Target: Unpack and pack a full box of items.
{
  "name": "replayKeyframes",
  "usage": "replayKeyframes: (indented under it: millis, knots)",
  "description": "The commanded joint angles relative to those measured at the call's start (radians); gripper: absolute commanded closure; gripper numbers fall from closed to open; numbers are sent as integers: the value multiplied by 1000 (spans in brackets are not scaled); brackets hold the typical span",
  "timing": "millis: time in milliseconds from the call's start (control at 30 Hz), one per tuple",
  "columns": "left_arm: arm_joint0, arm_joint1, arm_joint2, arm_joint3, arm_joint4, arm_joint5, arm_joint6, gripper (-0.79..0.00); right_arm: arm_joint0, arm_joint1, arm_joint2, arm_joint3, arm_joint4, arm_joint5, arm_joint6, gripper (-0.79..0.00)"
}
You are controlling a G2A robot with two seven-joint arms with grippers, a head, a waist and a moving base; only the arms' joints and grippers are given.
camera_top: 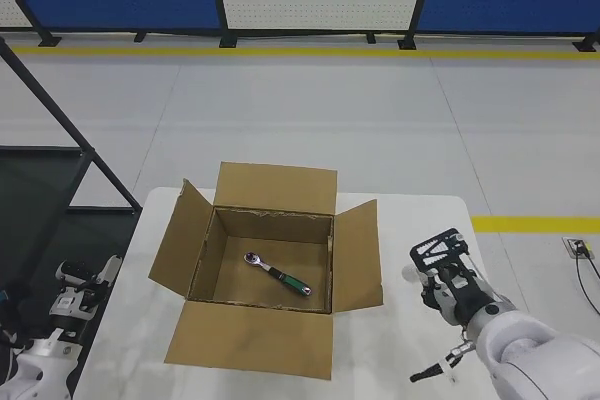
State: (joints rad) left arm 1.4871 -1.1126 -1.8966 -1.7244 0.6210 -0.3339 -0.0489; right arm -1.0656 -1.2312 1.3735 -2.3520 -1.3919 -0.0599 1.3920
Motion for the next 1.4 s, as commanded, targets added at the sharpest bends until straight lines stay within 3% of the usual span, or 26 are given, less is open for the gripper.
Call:
replayKeyframes:
  millis: [0,267,433,600,800,967,1367]
  knots:
    - [0,0,0,0,0,0,0,-785,104,-7,-72,2,-46,26,42,0]
    - [0,0,0,0,0,0,0,-785,446,-56,-376,44,-127,70,144,0]
    - [0,0,0,0,0,0,0,-785,642,-113,-562,244,-37,98,140,0]
    - [0,0,0,0,0,0,0,-785,772,-179,-700,517,129,100,42,0]
    - [0,0,0,0,0,0,0,-785,853,-255,-797,867,323,54,-121,0]
    - [0,0,0,0,0,0,0,-785,891,-315,-866,1088,399,29,-216,0]
    - [0,0,0,0,0,0,0,-785,894,-413,-929,1426,412,53,-398,0]
